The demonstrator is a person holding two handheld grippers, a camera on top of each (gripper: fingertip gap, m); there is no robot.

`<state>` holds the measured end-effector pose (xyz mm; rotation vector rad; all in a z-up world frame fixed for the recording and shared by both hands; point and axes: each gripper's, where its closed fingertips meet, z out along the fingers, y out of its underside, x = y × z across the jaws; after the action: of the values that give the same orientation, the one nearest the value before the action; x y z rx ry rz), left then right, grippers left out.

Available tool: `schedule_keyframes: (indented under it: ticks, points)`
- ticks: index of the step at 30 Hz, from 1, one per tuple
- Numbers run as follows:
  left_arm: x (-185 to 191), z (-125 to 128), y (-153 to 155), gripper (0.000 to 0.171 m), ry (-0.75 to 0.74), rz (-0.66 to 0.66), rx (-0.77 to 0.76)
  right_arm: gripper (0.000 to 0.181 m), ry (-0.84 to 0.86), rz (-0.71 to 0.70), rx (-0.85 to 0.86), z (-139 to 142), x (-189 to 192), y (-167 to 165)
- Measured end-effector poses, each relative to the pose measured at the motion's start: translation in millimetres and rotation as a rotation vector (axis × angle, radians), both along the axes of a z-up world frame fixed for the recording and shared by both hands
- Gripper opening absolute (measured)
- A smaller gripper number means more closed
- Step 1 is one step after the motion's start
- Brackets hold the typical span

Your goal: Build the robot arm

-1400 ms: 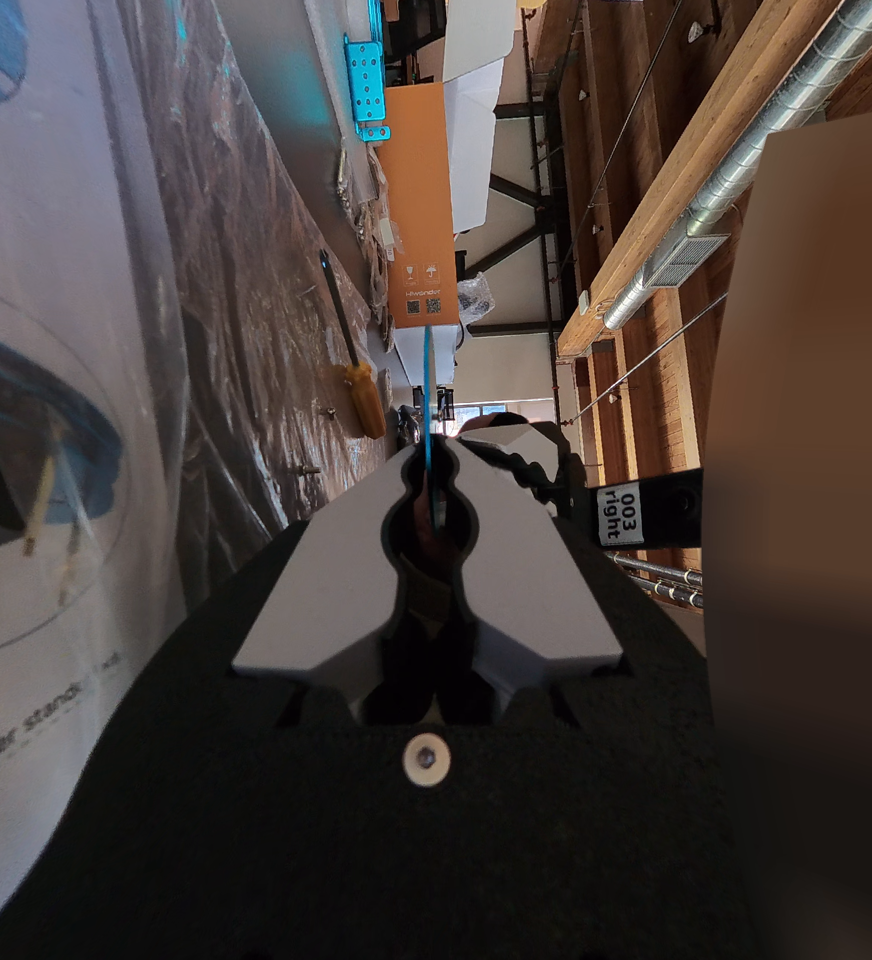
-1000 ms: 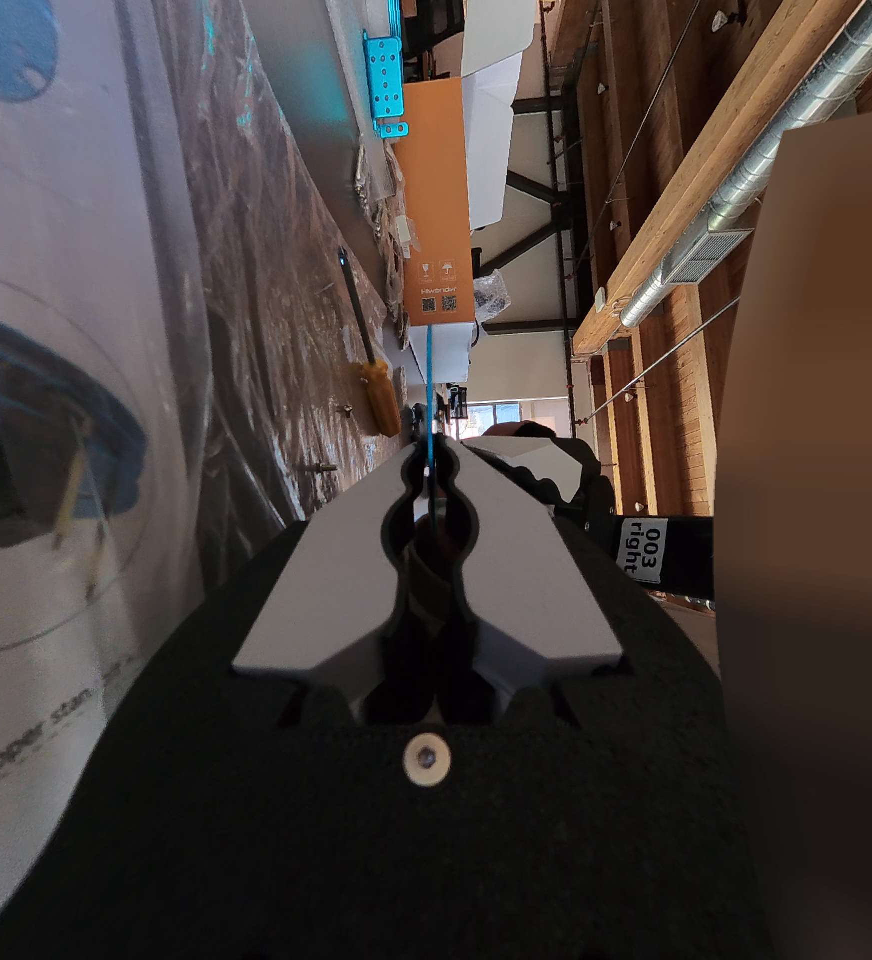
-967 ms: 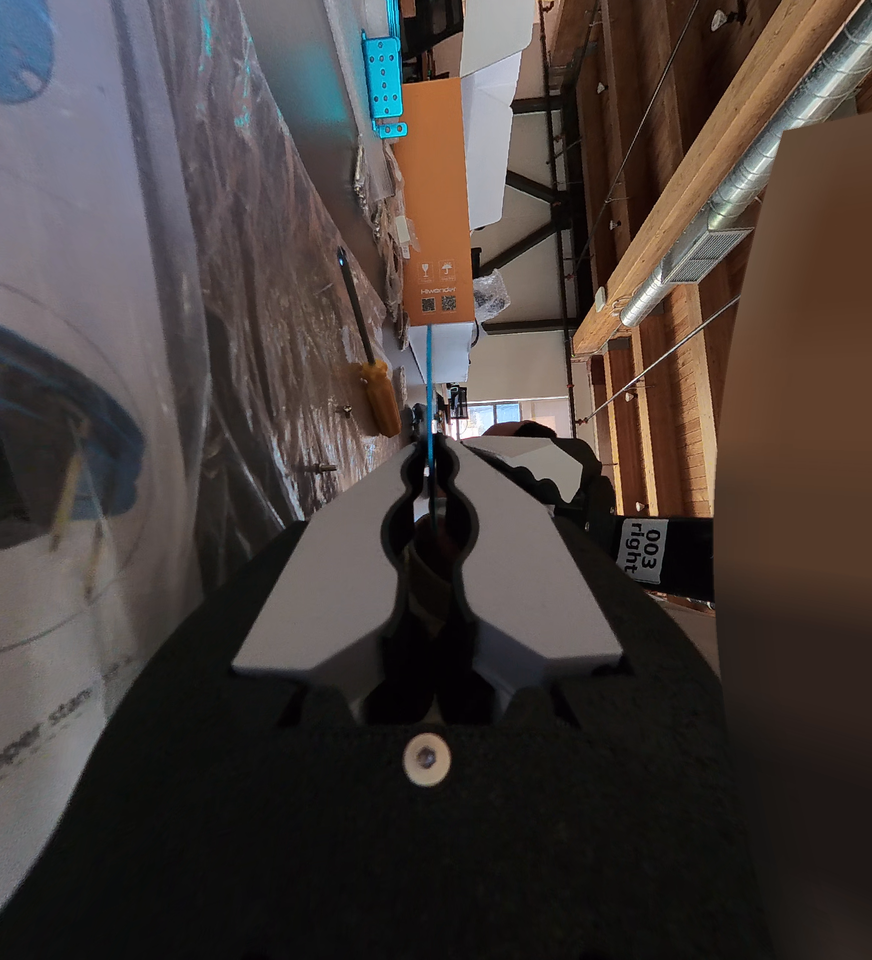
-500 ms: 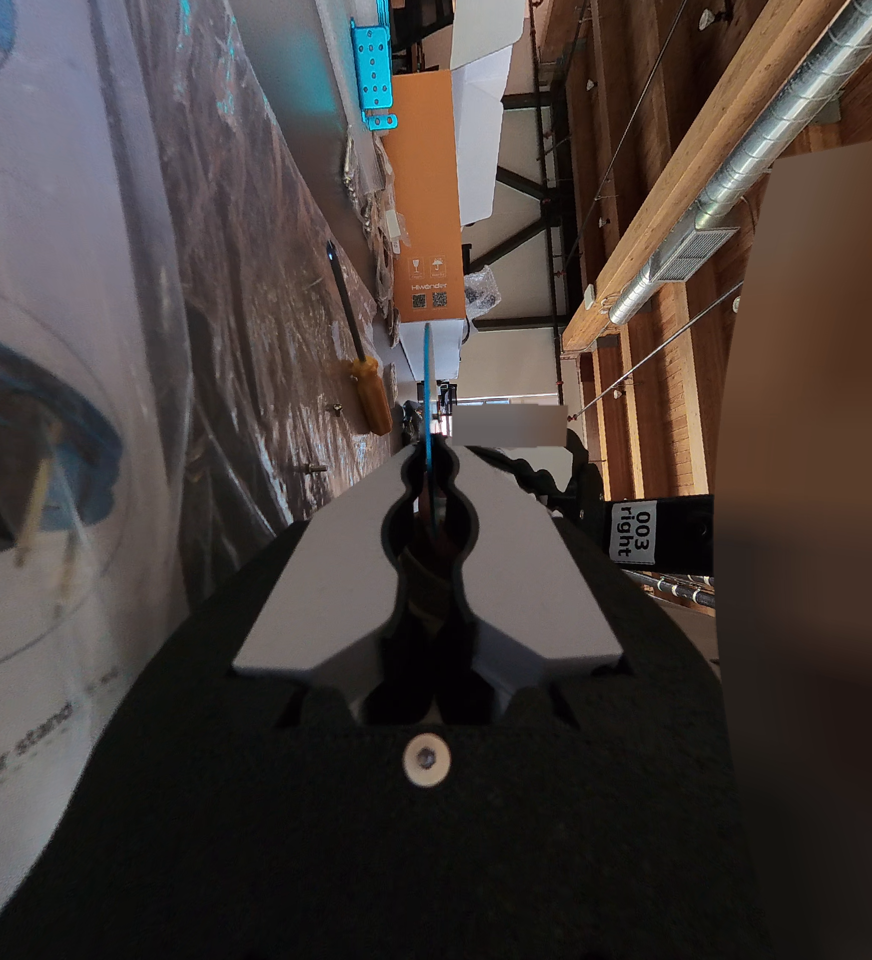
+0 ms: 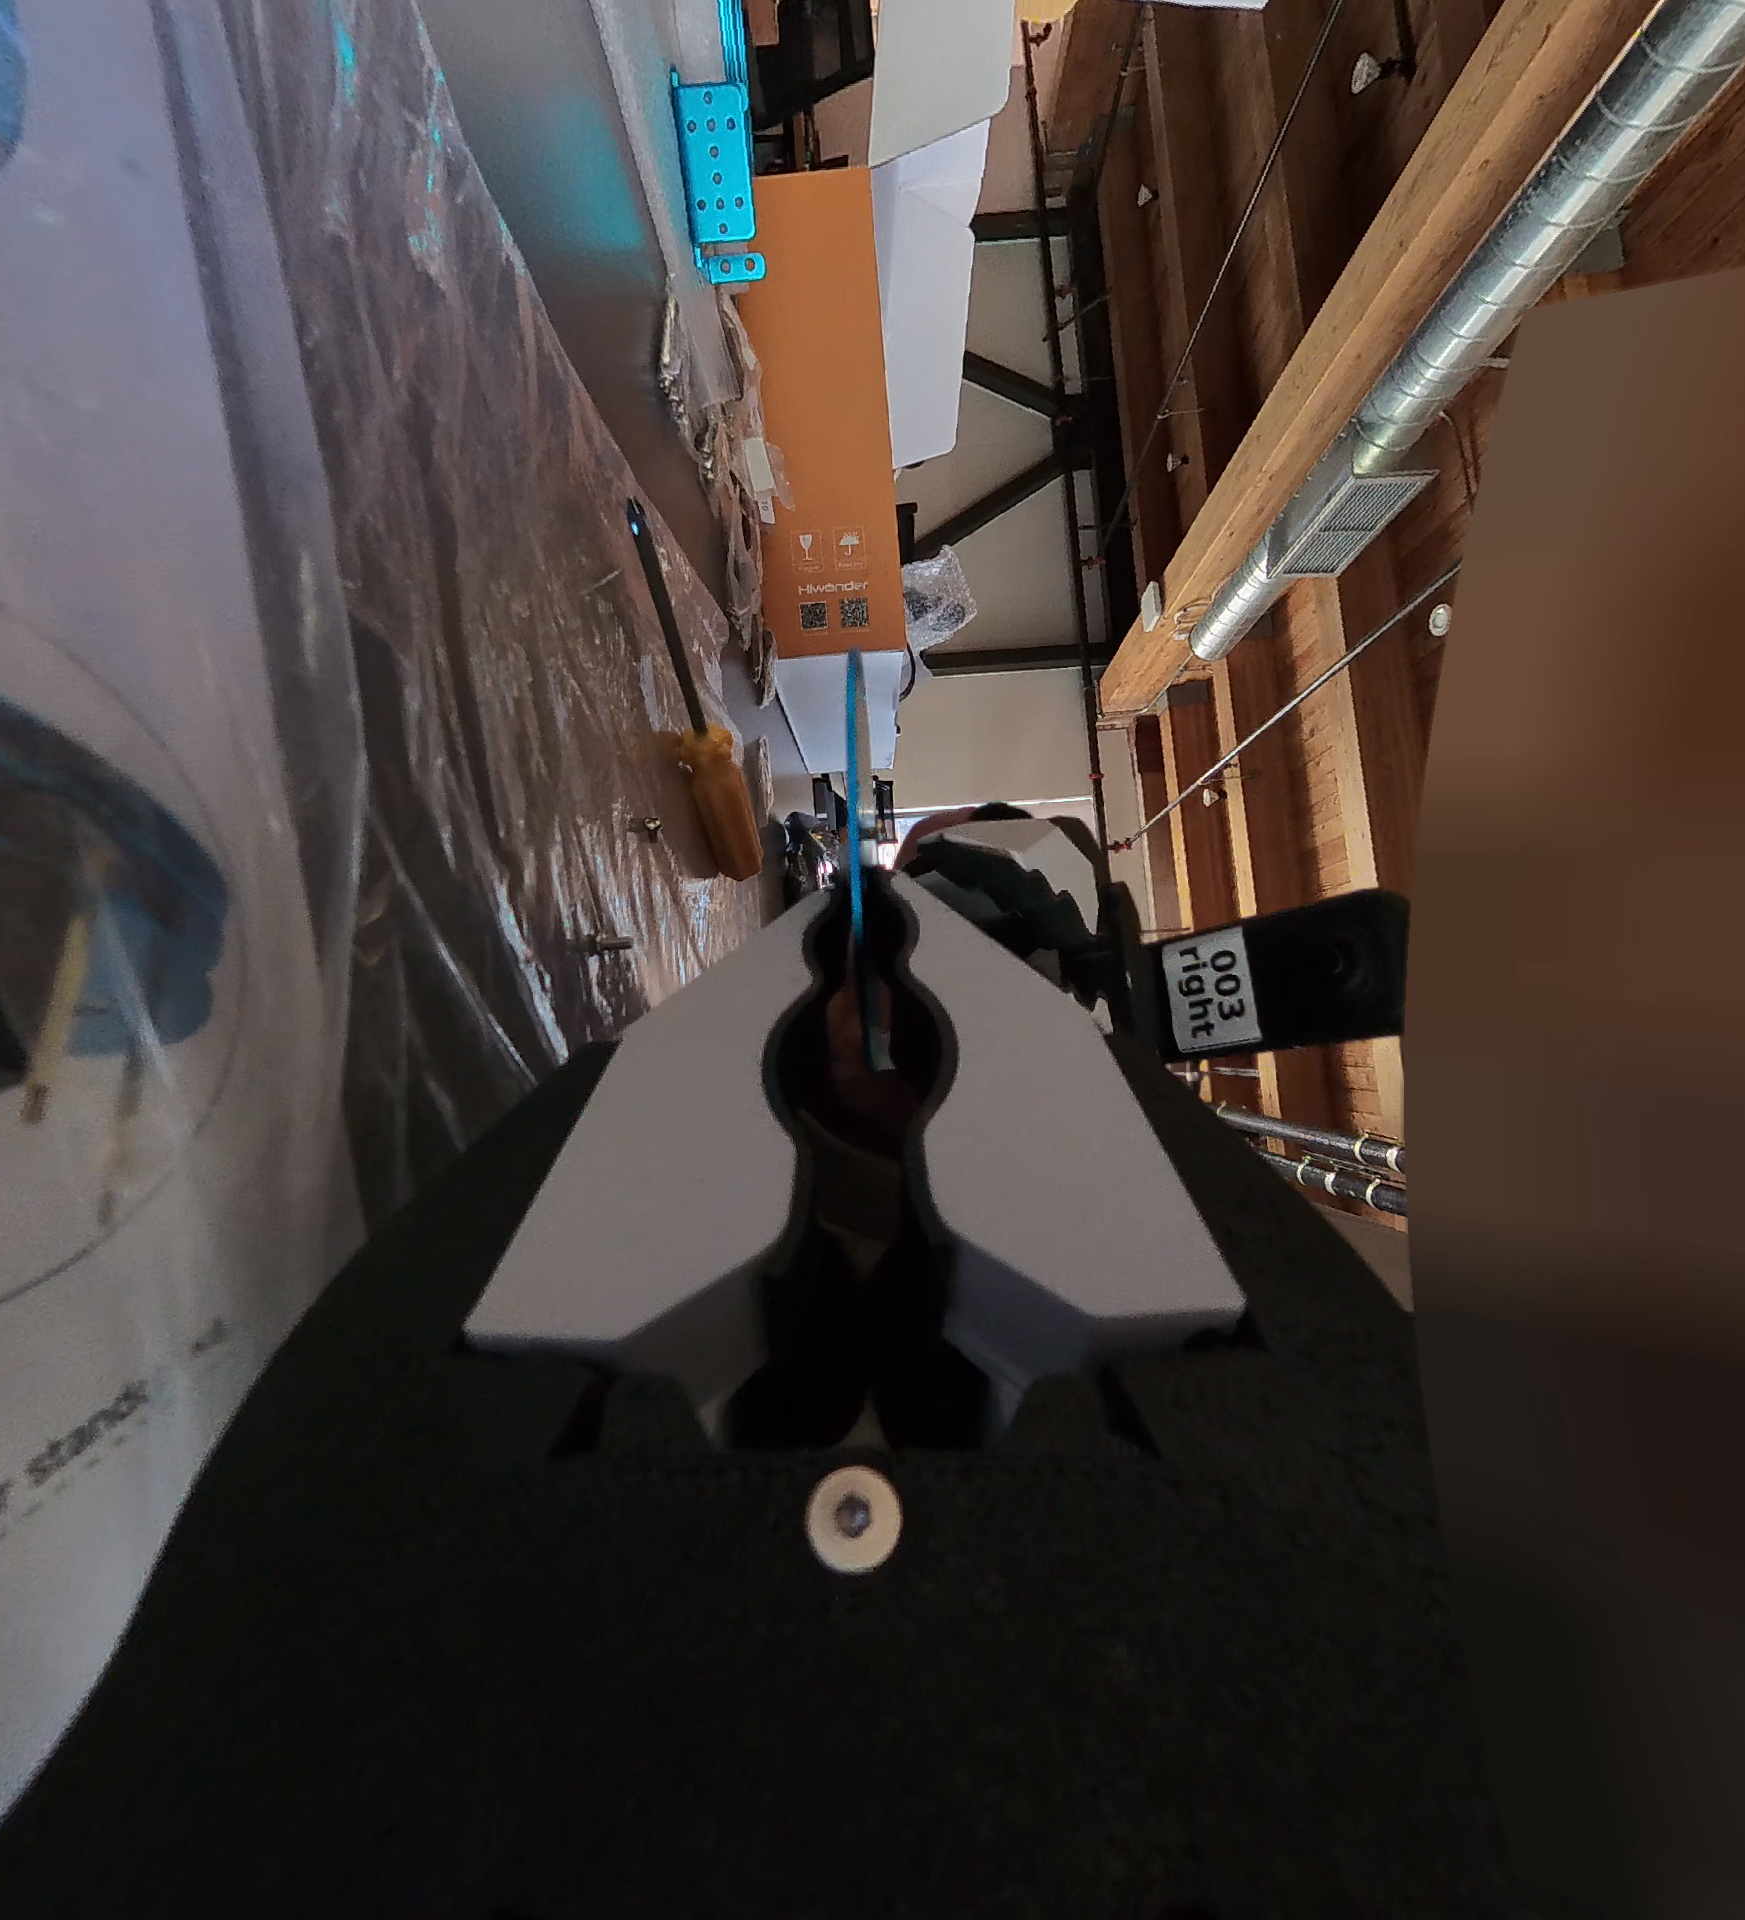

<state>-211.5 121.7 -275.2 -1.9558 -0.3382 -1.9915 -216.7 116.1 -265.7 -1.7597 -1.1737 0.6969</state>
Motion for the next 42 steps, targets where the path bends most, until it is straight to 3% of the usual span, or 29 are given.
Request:
schedule_keyframes:
  ticks: [36, 42]
  points:
    - [-1.8, -2.7, 3.2, 0.004, 0.011, 0.021, -0.001, 0.011, -0.04, -0.003, -0.005, -4.9, -4.2, -4.5]
    - [-0.9, -1.5, 3.2, 0.004, 0.0, 0.023, 0.001, 0.01, -0.084, -0.04, 0.077, -4.9, -2.7, -1.0]
